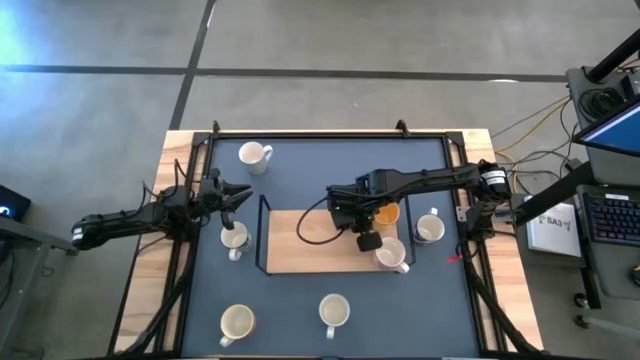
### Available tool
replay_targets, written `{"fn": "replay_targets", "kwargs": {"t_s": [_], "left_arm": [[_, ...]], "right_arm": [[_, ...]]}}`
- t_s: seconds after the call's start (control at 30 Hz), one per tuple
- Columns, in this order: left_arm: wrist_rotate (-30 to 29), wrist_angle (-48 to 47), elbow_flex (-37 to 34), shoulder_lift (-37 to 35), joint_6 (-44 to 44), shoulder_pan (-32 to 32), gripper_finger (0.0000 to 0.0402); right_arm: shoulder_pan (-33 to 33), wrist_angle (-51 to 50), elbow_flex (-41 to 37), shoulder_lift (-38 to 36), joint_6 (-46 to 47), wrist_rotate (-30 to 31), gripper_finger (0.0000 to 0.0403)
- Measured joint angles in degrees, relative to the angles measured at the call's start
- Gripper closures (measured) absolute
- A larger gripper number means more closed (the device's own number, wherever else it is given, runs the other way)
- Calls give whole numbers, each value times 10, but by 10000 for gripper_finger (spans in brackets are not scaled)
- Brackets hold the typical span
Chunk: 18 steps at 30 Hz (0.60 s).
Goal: Place coffee mugs
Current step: Put the top red cup on the shelf
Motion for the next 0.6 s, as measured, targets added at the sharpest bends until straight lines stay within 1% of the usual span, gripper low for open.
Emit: {"fn": "replay_targets", "kwargs": {"t_s": [0.3,0.6], "left_arm": [[0,0,0,0,0,0,323],[0,0,0,0,0,0,323]], "right_arm": [[1,1,0,0,29,-1,390],[4,3,0,0,30,0,390]]}}
